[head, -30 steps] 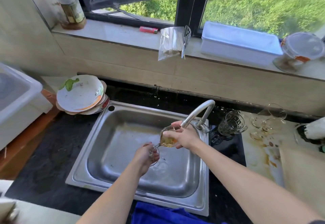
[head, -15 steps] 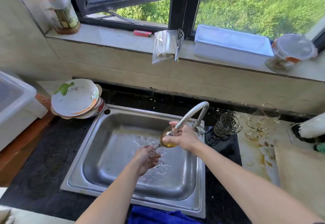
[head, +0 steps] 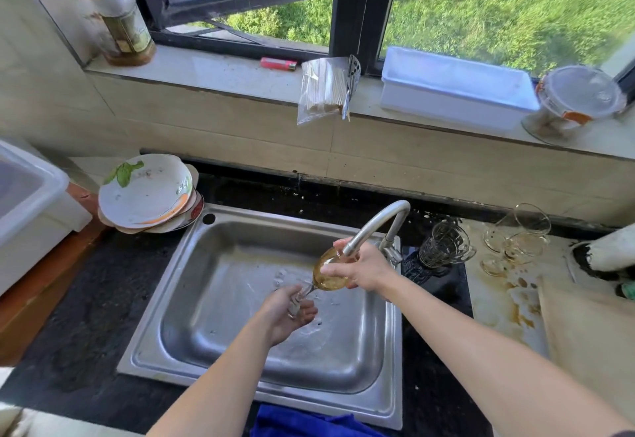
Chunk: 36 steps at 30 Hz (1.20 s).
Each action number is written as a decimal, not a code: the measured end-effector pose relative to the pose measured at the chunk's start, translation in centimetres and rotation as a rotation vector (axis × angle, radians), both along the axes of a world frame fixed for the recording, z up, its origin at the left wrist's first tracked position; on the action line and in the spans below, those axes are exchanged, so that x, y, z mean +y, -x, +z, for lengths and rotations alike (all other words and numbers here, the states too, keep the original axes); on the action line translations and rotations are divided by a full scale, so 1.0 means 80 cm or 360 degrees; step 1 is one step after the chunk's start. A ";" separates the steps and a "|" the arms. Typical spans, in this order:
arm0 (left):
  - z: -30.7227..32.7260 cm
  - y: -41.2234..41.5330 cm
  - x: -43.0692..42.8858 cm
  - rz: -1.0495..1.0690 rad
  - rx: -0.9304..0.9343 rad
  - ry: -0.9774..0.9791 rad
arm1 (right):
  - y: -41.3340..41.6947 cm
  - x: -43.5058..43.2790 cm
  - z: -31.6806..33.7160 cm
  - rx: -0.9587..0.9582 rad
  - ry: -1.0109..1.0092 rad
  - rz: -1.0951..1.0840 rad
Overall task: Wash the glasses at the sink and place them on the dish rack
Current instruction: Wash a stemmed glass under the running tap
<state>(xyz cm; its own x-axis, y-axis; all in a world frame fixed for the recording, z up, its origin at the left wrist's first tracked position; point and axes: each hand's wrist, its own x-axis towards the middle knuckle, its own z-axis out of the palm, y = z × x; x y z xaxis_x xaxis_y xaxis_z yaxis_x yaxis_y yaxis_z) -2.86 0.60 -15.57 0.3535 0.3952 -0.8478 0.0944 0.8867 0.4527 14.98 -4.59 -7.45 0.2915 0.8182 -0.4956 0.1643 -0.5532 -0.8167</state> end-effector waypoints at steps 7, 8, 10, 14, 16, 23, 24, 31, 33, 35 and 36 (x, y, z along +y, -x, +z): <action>-0.007 0.004 0.007 -0.0168 0.0107 0.0030 | 0.000 -0.004 0.000 0.0016 -0.0040 0.0168; -0.009 0.006 0.007 -0.0264 0.0130 0.0058 | -0.001 -0.004 0.003 0.0054 -0.0052 0.0183; -0.013 0.004 0.006 -0.0297 0.0121 0.0081 | 0.000 -0.004 0.007 0.0061 -0.0049 0.0130; -0.004 -0.007 0.006 0.0060 0.0097 -0.0021 | 0.000 -0.003 0.001 0.0030 0.0003 -0.0001; 0.005 -0.008 0.011 0.0133 0.0199 -0.0170 | -0.003 -0.002 -0.005 0.0135 0.0061 -0.0038; 0.075 -0.008 0.037 -0.0198 0.0737 -0.1629 | -0.003 -0.012 -0.031 0.0445 0.0174 -0.0241; 0.085 -0.007 0.038 -0.0270 0.0784 -0.1790 | -0.001 -0.013 -0.033 0.0499 0.0152 -0.0309; 0.081 -0.008 0.047 -0.0061 0.0517 -0.1774 | 0.003 -0.015 -0.016 0.0765 0.0112 -0.0449; 0.057 -0.014 0.054 0.0000 0.0513 -0.1330 | 0.003 -0.013 -0.005 0.0702 0.0010 -0.0499; 0.033 -0.027 0.053 0.0019 0.0502 -0.0798 | 0.003 -0.012 0.006 0.0578 -0.0072 -0.0476; 0.022 -0.034 0.052 0.0042 0.0444 -0.0582 | 0.003 -0.014 0.011 0.0492 -0.0086 -0.0409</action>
